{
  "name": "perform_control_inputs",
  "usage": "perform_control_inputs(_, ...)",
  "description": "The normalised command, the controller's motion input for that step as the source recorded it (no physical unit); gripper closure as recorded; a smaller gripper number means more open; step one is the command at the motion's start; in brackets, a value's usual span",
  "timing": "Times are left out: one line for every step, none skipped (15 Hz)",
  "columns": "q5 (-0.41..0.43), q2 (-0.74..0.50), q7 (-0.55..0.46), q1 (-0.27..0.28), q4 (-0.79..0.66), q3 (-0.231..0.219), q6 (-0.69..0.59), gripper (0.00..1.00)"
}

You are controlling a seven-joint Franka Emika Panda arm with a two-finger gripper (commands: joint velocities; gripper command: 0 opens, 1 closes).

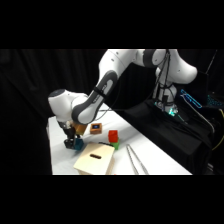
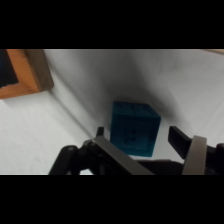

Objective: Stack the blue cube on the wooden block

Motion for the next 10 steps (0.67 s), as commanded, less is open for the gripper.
perform_control_inputs(0.137, 0.03, 0.00, 0.000, -0.03, -0.005, 0.18, 0.00)
perform_control_inputs(0.128, 0.02, 0.00, 0.005, -0.03, -0.012, 0.18, 0.00)
perform_control_inputs(0.122, 0.00, 0.02, 0.011, -0.04, -0.029, 0.20, 0.25)
perform_control_inputs(0.128, -0.01, 0.03, 0.010, -0.04, -0.033, 0.19, 0.28)
perform_control_inputs(0.126, -0.03, 0.02, 0.009, -0.05, -0.036, 0.19, 0.35)
perform_control_inputs(0.128, -0.04, 0.01, 0.008, -0.05, -0.036, 0.18, 0.45)
perform_control_inputs(0.120, -0.04, 0.01, 0.012, -0.06, -0.042, 0.17, 0.53)
perform_control_inputs(0.122, -0.06, 0.01, 0.010, -0.07, -0.036, 0.15, 0.62)
perform_control_inputs(0.120, -0.10, 0.00, 0.012, -0.10, -0.033, 0.09, 0.66)
perform_control_inputs(0.116, -0.16, -0.02, 0.016, -0.16, -0.032, 0.04, 0.67)
